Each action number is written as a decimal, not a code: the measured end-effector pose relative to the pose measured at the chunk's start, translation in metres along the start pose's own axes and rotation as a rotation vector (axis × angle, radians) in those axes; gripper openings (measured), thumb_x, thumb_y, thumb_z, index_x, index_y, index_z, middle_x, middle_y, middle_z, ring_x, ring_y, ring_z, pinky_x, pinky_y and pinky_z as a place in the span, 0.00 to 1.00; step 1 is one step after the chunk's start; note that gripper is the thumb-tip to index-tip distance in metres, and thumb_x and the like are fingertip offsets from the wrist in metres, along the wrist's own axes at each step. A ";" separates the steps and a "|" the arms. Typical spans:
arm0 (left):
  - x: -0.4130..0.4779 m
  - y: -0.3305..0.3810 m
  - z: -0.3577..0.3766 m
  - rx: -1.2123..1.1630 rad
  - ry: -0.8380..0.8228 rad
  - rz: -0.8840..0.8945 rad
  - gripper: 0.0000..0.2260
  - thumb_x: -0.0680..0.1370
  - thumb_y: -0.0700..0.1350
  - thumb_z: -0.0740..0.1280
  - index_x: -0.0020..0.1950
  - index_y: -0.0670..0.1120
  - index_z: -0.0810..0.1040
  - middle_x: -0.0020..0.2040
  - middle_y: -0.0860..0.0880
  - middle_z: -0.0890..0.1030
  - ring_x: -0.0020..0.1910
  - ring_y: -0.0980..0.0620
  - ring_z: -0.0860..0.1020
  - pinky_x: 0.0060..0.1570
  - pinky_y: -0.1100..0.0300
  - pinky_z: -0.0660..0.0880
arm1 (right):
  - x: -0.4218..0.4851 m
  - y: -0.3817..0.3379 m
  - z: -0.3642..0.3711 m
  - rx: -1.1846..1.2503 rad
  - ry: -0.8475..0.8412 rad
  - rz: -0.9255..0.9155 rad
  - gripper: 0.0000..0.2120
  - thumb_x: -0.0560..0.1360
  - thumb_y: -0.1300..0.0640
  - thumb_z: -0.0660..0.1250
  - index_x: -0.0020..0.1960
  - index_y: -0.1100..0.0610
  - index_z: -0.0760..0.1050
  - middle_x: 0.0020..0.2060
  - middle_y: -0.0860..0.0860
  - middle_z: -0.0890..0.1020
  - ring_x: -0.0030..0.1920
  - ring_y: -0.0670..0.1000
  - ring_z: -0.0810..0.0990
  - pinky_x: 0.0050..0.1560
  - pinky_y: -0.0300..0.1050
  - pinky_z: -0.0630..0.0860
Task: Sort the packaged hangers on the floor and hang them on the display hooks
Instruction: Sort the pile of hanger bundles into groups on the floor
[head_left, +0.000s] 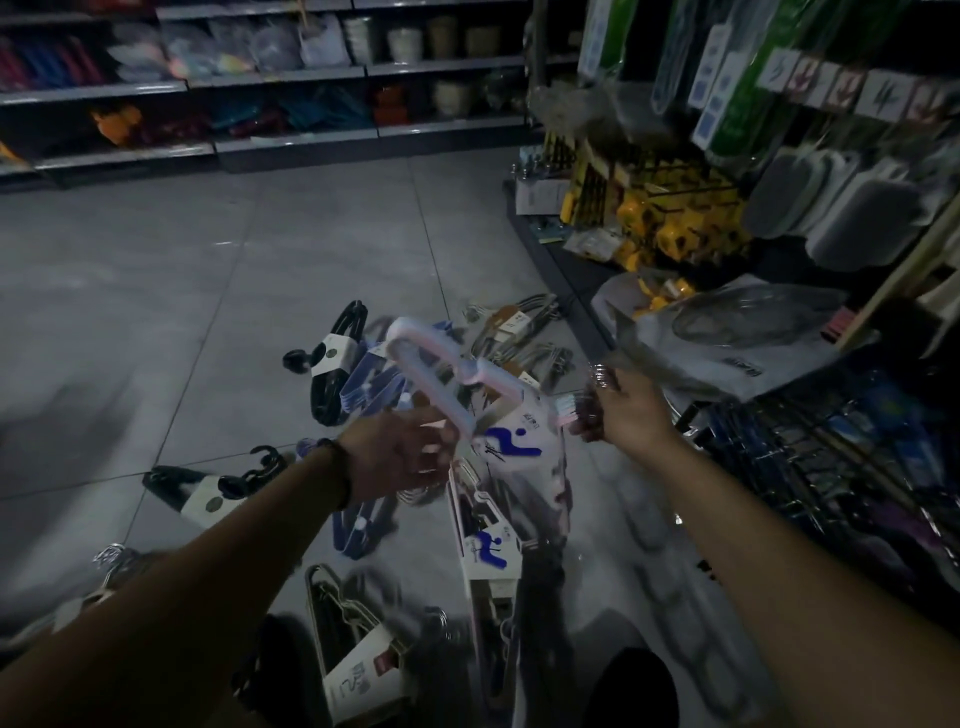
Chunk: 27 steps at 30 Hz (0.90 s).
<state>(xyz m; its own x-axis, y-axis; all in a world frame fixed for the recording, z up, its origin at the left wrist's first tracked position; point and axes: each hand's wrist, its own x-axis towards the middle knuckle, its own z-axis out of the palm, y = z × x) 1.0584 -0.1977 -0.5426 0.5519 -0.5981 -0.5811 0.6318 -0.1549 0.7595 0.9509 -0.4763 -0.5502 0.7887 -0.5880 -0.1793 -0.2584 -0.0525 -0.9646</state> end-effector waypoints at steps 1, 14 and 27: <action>0.010 -0.007 0.002 0.059 0.046 0.033 0.18 0.82 0.32 0.58 0.68 0.44 0.77 0.55 0.40 0.82 0.49 0.44 0.79 0.54 0.46 0.78 | 0.005 0.006 0.005 0.068 0.025 0.120 0.15 0.88 0.56 0.57 0.44 0.58 0.73 0.33 0.59 0.81 0.25 0.53 0.80 0.26 0.41 0.75; 0.094 -0.118 0.020 0.377 0.378 -0.211 0.16 0.86 0.48 0.56 0.72 0.43 0.70 0.62 0.36 0.79 0.46 0.45 0.80 0.43 0.49 0.80 | 0.021 0.135 0.071 -0.136 -0.124 0.754 0.10 0.84 0.60 0.55 0.50 0.61 0.73 0.39 0.64 0.81 0.36 0.59 0.81 0.36 0.48 0.76; 0.145 -0.193 0.019 0.367 0.494 -0.172 0.20 0.85 0.40 0.59 0.77 0.49 0.63 0.67 0.43 0.74 0.60 0.45 0.75 0.49 0.56 0.72 | 0.040 0.187 0.073 -0.543 -0.296 0.945 0.17 0.84 0.54 0.58 0.57 0.67 0.78 0.48 0.64 0.86 0.37 0.61 0.86 0.35 0.43 0.79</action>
<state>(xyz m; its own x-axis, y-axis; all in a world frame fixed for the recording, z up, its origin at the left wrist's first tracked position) 1.0067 -0.2695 -0.7682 0.7003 -0.1207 -0.7036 0.5550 -0.5278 0.6430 0.9748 -0.4508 -0.7516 0.2310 -0.3675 -0.9009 -0.9729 -0.0742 -0.2192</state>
